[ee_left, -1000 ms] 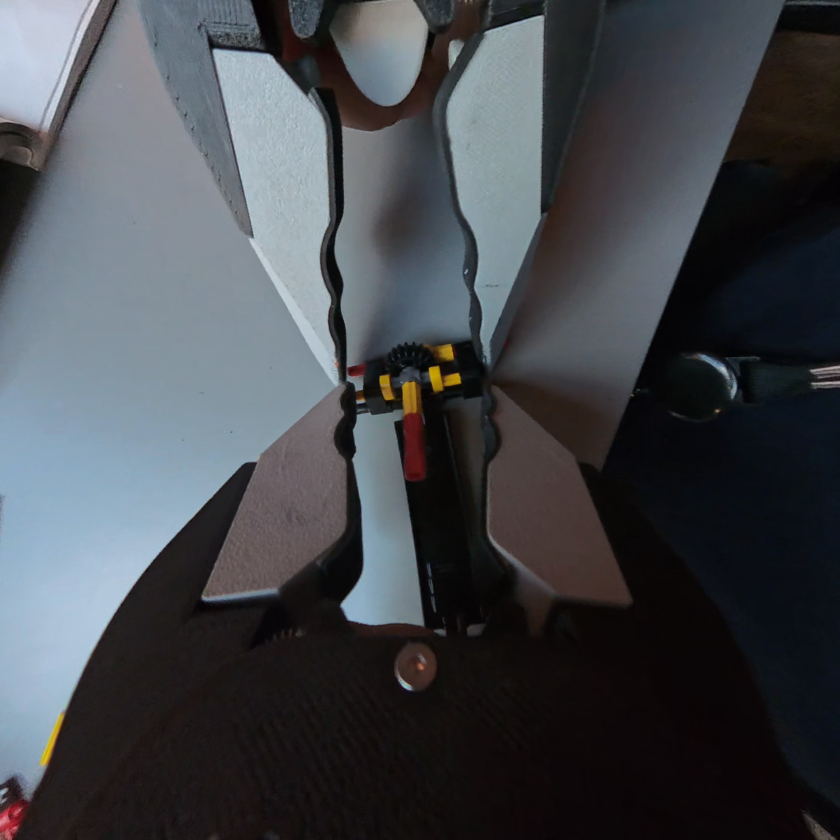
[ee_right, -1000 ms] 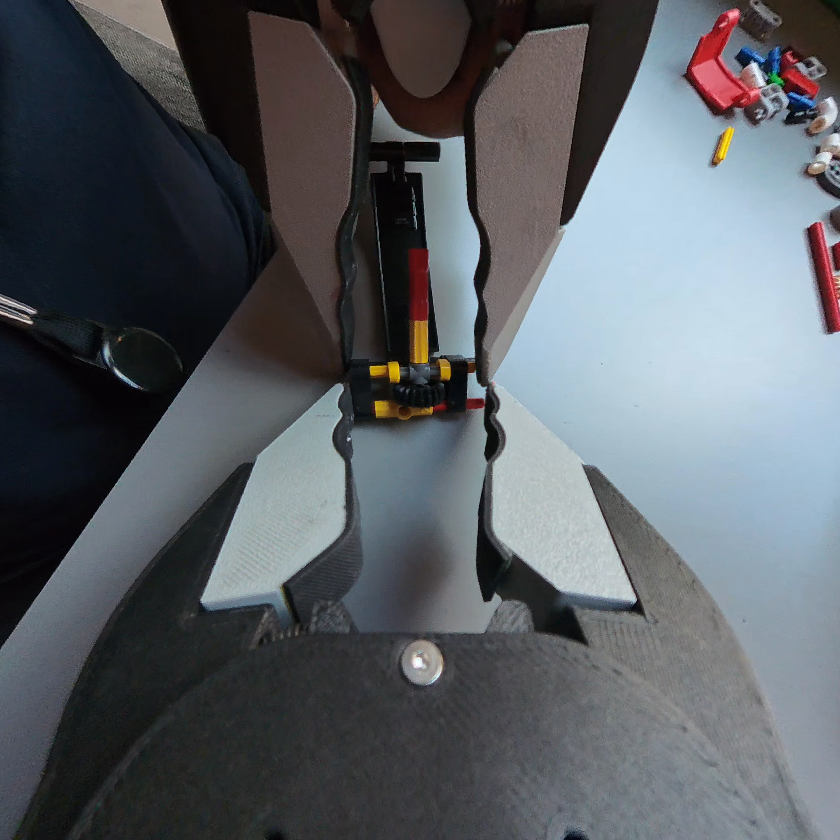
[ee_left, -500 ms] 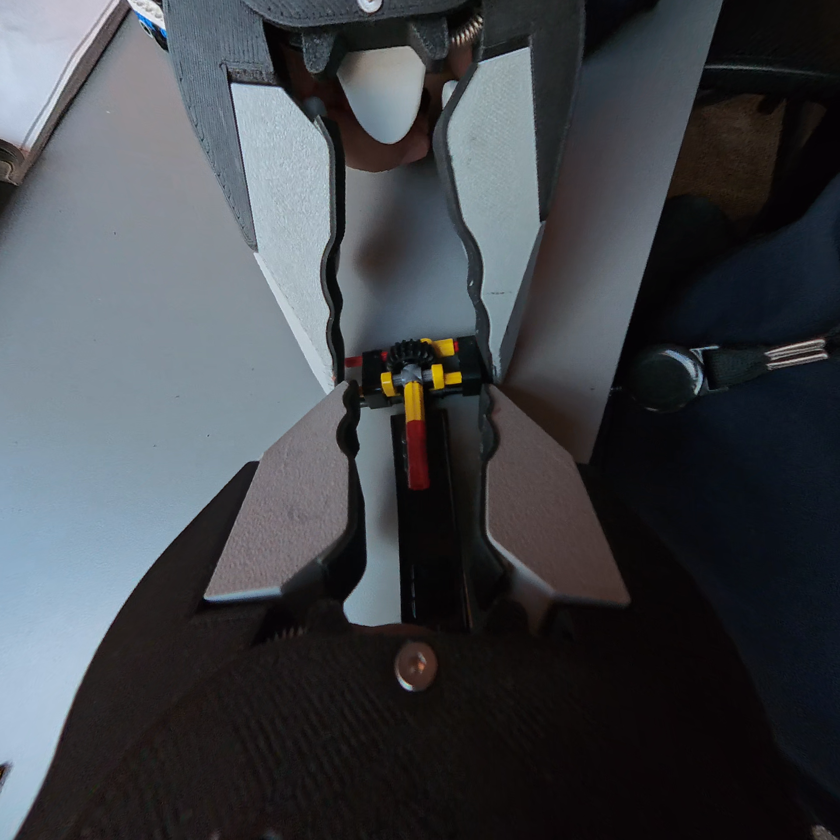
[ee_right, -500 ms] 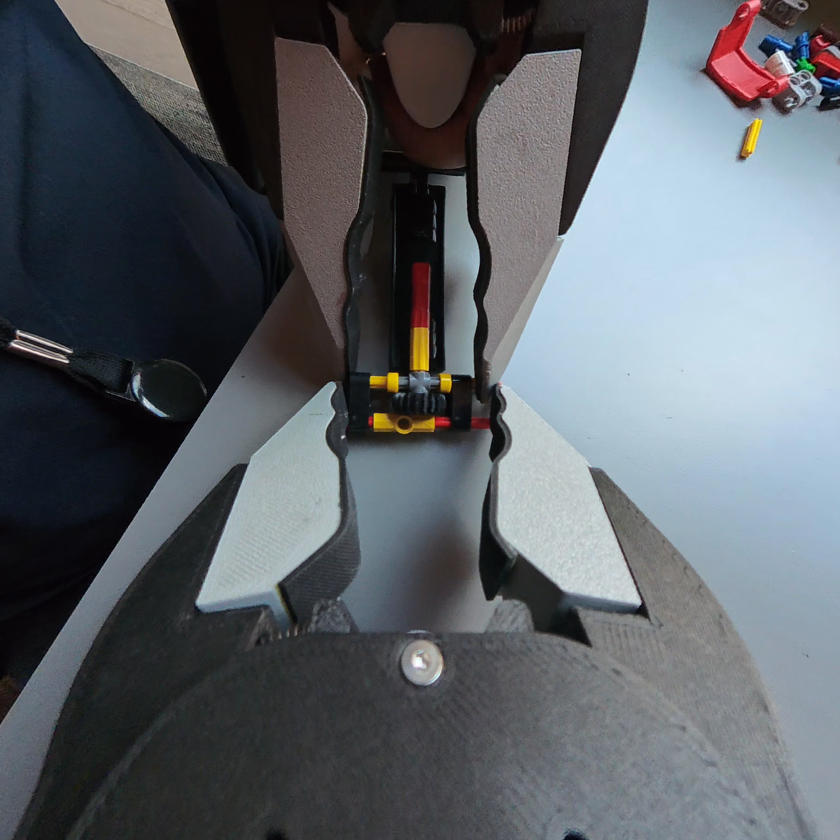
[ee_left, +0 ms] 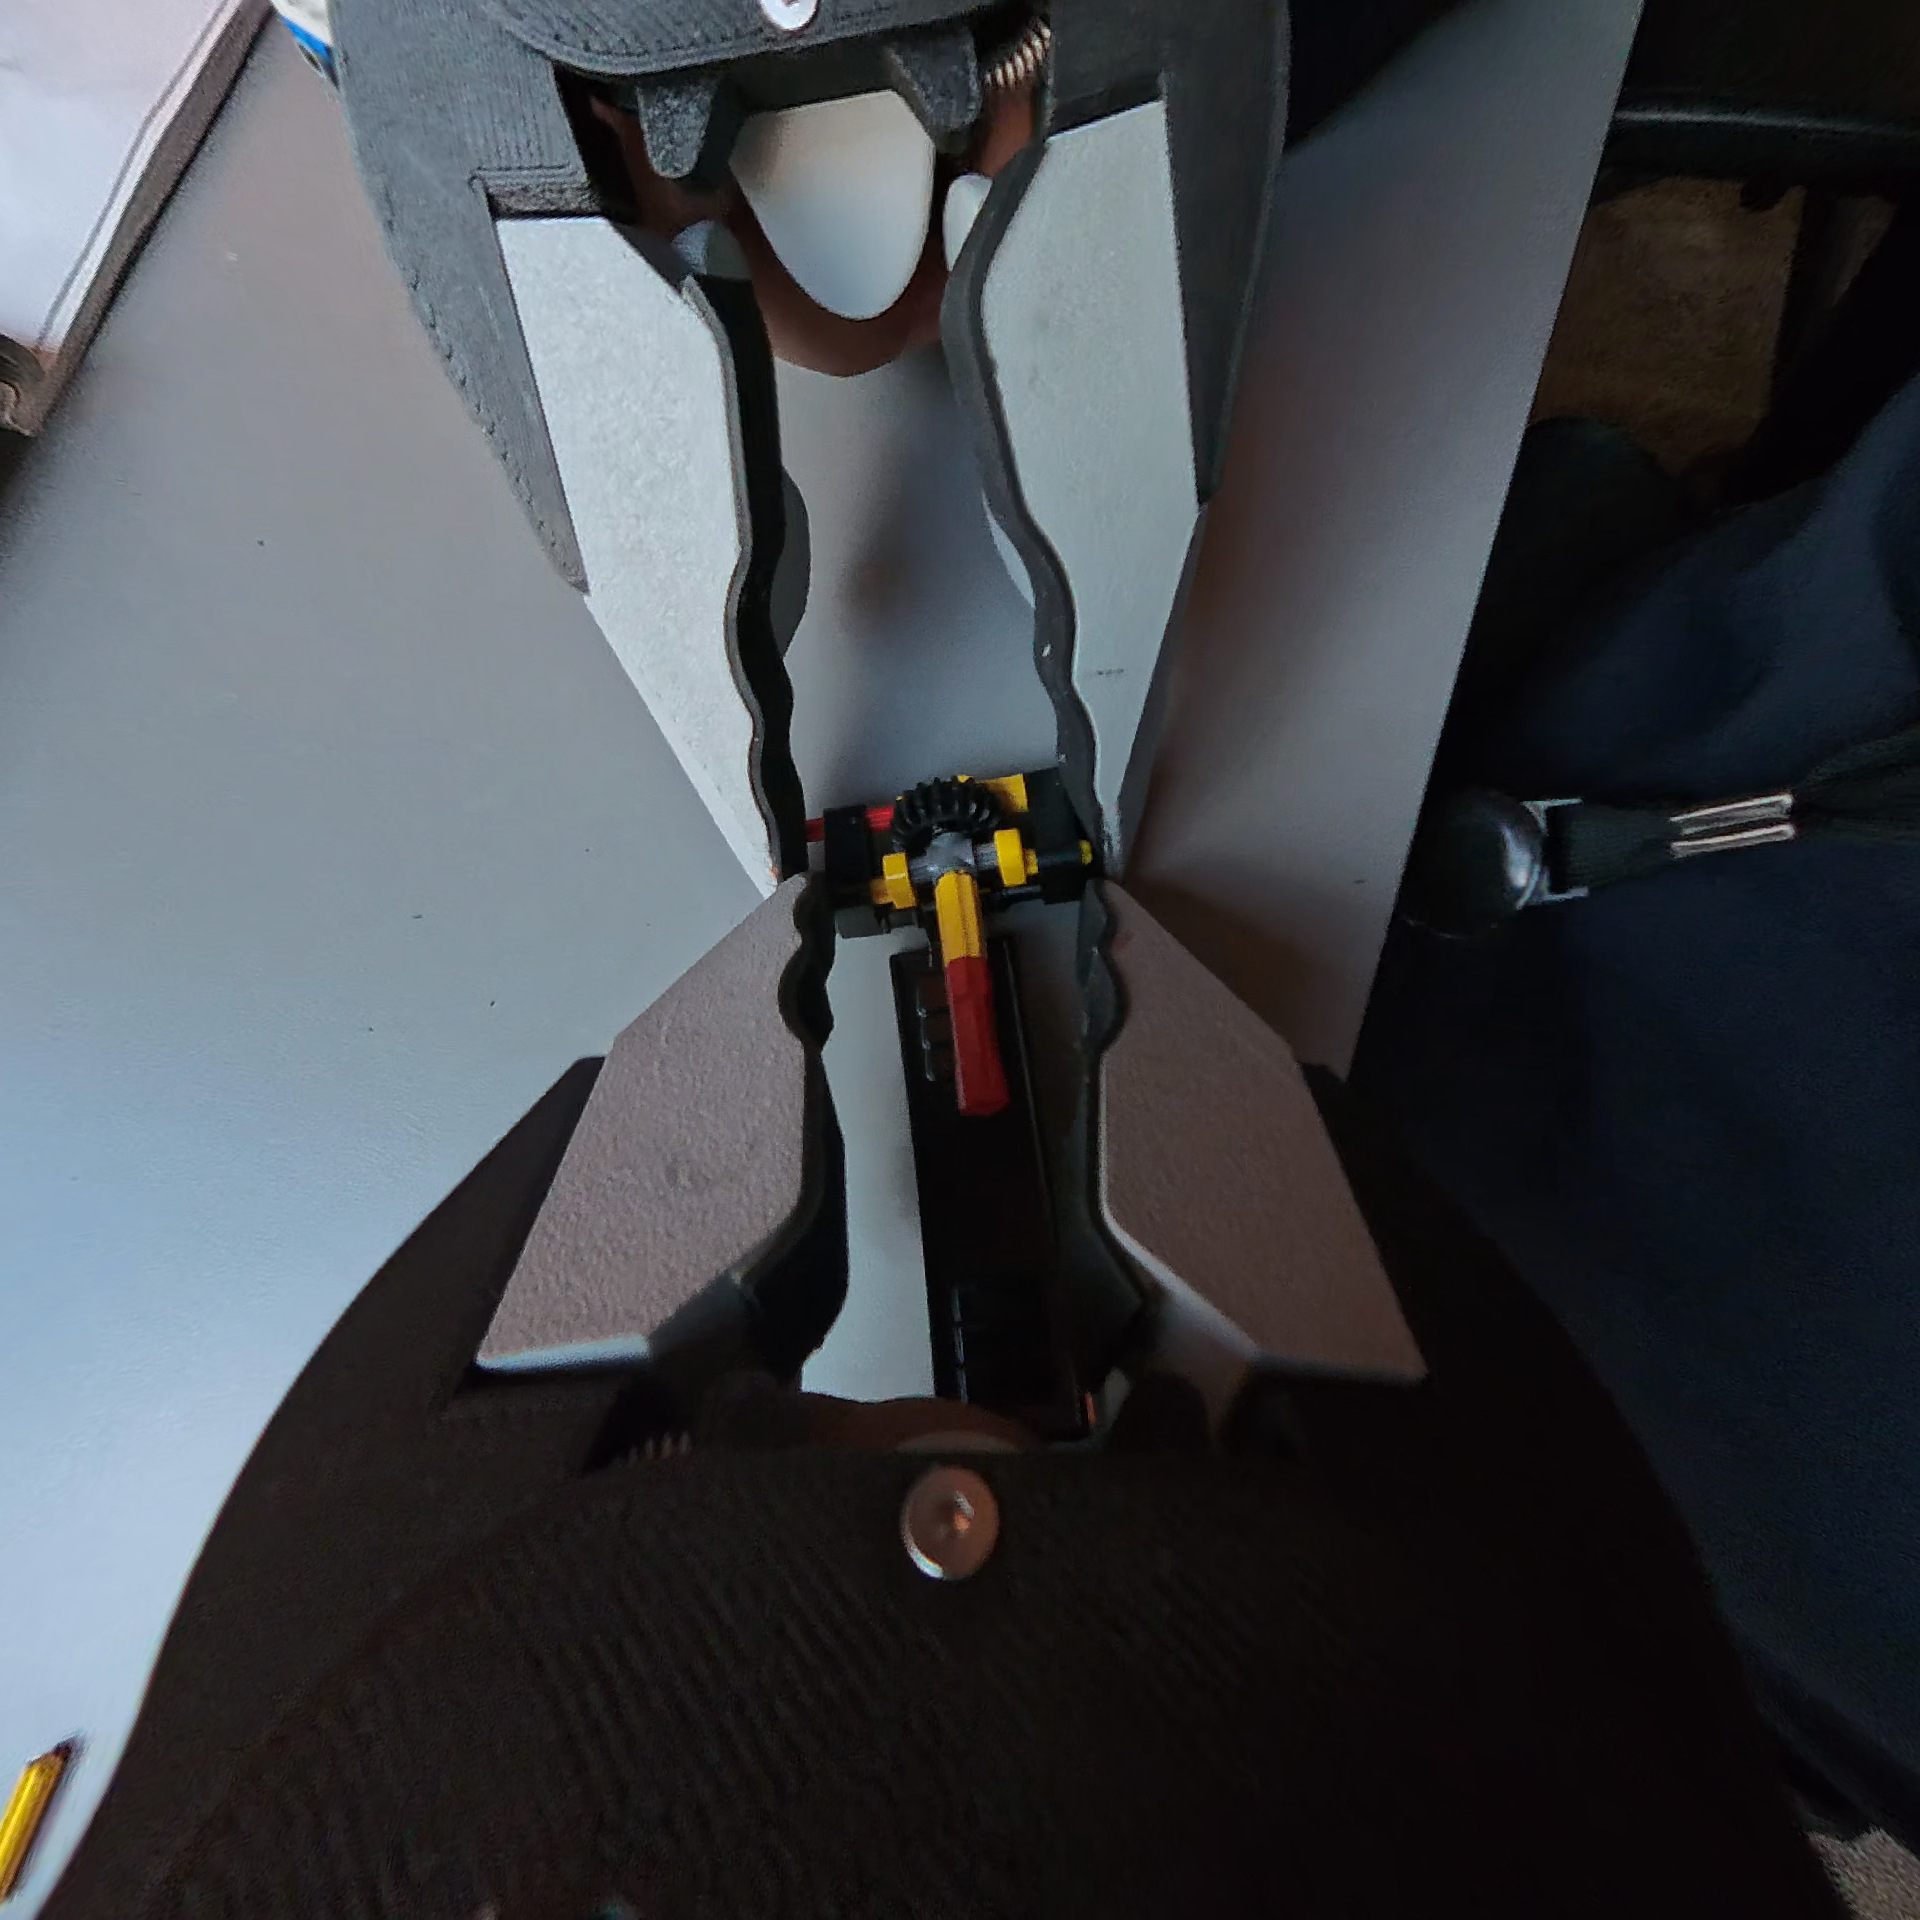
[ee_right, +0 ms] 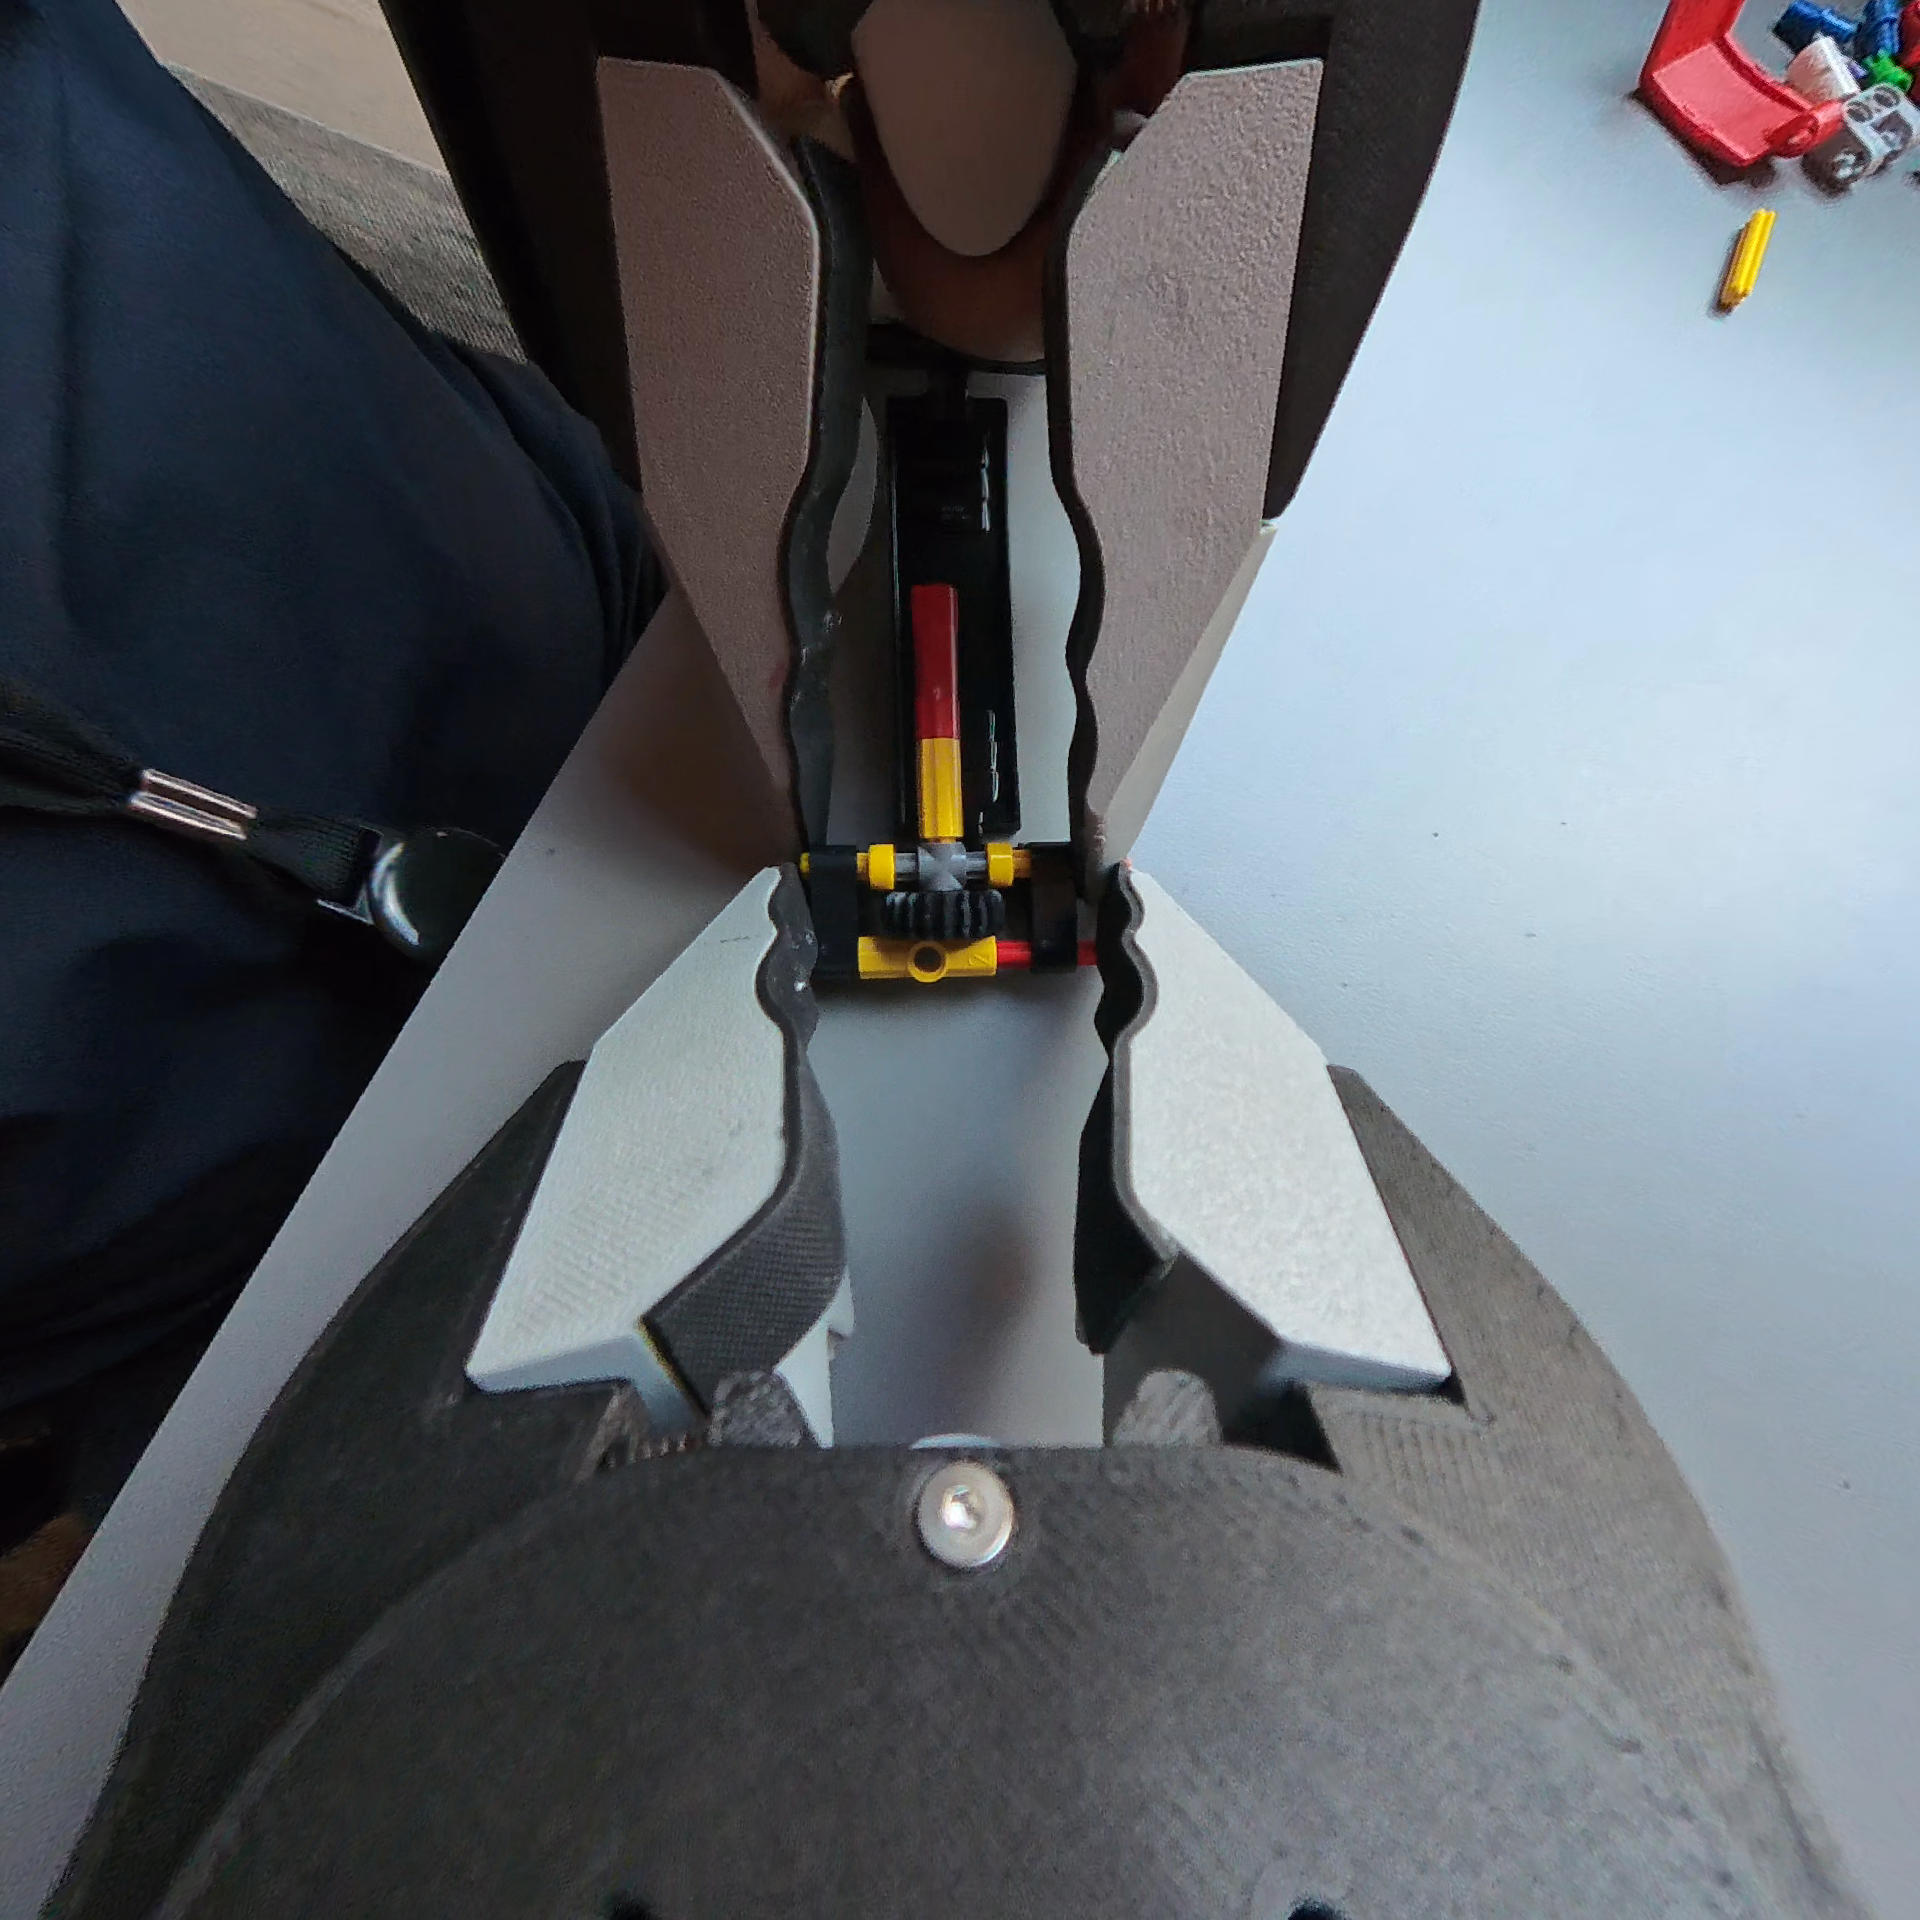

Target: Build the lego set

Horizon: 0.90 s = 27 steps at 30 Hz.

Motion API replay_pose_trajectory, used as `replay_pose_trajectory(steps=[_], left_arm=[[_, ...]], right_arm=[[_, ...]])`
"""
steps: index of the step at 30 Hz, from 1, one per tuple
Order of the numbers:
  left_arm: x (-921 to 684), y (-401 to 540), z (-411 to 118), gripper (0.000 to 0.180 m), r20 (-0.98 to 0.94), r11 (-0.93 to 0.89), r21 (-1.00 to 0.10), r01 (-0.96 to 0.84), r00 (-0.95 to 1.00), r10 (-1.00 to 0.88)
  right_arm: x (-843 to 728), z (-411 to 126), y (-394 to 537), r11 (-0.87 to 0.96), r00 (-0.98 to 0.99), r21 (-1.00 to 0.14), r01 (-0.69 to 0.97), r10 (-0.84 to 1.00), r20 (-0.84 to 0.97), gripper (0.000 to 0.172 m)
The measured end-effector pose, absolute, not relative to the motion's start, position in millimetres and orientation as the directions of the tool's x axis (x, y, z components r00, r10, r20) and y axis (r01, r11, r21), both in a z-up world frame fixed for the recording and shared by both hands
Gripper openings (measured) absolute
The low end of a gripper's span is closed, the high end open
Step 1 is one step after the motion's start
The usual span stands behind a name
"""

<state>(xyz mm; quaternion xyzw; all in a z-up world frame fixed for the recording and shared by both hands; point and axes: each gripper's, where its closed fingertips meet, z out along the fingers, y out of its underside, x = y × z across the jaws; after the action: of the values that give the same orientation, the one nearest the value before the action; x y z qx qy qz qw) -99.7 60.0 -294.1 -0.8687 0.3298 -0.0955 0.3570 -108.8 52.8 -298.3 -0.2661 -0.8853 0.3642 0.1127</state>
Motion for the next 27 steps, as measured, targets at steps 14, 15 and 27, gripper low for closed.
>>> replay_pose_trajectory(steps=[14, 15, 27], left_arm=[[-102, 60, -291, 0.047, 0.094, -0.544, -0.732, -0.410, 0.730, -0.677], [-102, 59, -291, 0.048, 0.096, -0.545, -0.725, -0.421, 0.721, -0.686], [-119, 52, -274, 0.049, -0.019, -0.509, -0.737, -0.445, 0.766, -0.642]], right_arm=[[-113, -294, 52, 0.510, -0.815, -0.740, 0.438, 0.573, -0.087, 0.058], [-112, -294, 51, 0.515, -0.808, -0.727, 0.454, 0.581, -0.094, 0.058], [-109, -290, 62, 0.557, -0.778, -0.691, 0.461, 0.629, -0.012, 0.054]])
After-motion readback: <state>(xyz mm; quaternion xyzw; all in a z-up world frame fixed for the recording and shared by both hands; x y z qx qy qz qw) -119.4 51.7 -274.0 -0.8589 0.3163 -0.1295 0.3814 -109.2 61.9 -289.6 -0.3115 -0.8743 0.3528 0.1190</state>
